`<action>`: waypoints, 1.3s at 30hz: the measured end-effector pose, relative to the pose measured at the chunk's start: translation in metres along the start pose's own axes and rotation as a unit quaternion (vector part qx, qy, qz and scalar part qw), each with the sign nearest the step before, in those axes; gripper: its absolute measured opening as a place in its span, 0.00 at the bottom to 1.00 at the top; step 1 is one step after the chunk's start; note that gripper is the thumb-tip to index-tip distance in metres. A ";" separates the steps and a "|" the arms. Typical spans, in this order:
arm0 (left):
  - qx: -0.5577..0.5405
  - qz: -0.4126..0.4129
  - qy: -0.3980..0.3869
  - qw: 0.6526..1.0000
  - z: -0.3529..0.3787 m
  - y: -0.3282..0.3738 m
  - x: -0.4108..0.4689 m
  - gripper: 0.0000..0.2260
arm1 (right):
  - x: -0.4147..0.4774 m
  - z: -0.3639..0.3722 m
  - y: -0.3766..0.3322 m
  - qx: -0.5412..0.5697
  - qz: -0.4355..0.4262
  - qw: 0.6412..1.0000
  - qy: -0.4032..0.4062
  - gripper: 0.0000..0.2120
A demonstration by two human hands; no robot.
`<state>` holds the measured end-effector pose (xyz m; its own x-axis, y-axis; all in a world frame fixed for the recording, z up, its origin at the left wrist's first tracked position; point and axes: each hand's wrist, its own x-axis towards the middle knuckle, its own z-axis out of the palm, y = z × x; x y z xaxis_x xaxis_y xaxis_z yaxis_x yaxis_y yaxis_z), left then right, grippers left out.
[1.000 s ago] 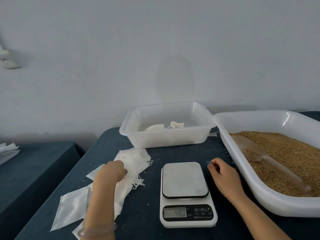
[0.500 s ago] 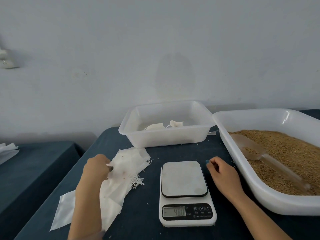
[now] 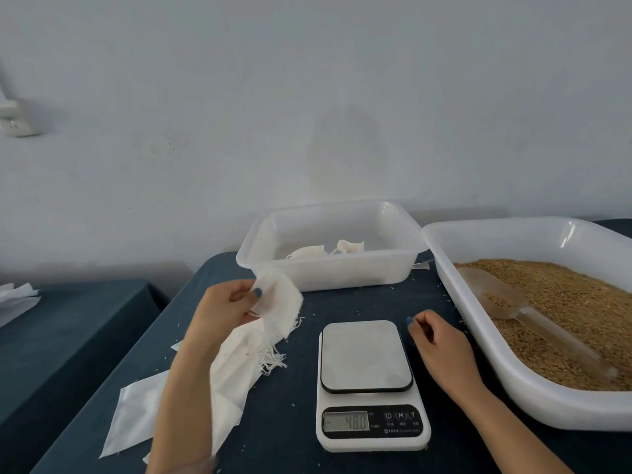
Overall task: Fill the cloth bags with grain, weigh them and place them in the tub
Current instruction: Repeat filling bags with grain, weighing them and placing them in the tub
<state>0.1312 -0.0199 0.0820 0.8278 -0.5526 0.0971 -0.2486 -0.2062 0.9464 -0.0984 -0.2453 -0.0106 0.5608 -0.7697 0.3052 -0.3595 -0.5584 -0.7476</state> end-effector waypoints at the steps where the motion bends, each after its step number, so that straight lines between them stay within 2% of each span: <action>1: -0.018 0.004 -0.013 1.000 0.009 0.004 0.002 0.07 | 0.000 0.000 -0.001 0.007 -0.010 1.000 0.001 0.10; 4: -0.028 0.014 -0.034 0.999 0.043 0.017 0.005 0.05 | 0.000 -0.001 -0.008 0.049 -0.028 0.998 0.006 0.10; 8: -0.004 0.043 -0.058 0.997 0.088 0.026 0.000 0.05 | 0.001 -0.003 -0.023 0.162 -0.051 0.986 0.004 0.06; 12: 0.049 0.089 -0.024 0.995 0.115 0.021 -0.008 0.05 | 0.004 0.002 -0.039 0.225 -0.069 0.972 -0.002 0.01; 17: 0.082 0.157 0.000 0.984 0.127 0.017 -0.020 0.08 | 0.011 0.014 -0.062 0.235 -0.035 0.971 0.021 0.08; 21: 0.142 0.221 0.012 0.965 0.133 0.013 -0.029 0.11 | 0.013 0.021 -0.062 0.261 0.001 0.964 0.046 0.05; 25: 0.160 0.267 0.015 0.950 0.139 0.011 -0.039 0.05 | 0.009 0.019 -0.051 0.303 0.021 0.951 0.057 0.04; 28: 0.137 0.269 0.030 0.953 0.141 0.011 -0.041 0.02 | 0.008 0.015 -0.048 0.295 0.011 0.953 0.063 0.04; 35: 0.093 0.246 0.078 0.962 0.135 0.013 -0.039 0.04 | 0.000 0.012 -0.050 0.213 -0.057 0.973 0.074 0.08; 39: 0.096 0.249 0.097 0.959 0.133 0.010 -0.035 0.05 | -0.005 0.012 -0.053 0.083 -0.166 0.976 0.117 0.11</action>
<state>0.0333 -0.1102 0.0472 0.6565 -0.4641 0.5947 -0.7095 -0.1121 0.6957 -0.0737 -0.2077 0.0209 0.4335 -0.6156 0.6581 -0.0508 -0.7458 -0.6642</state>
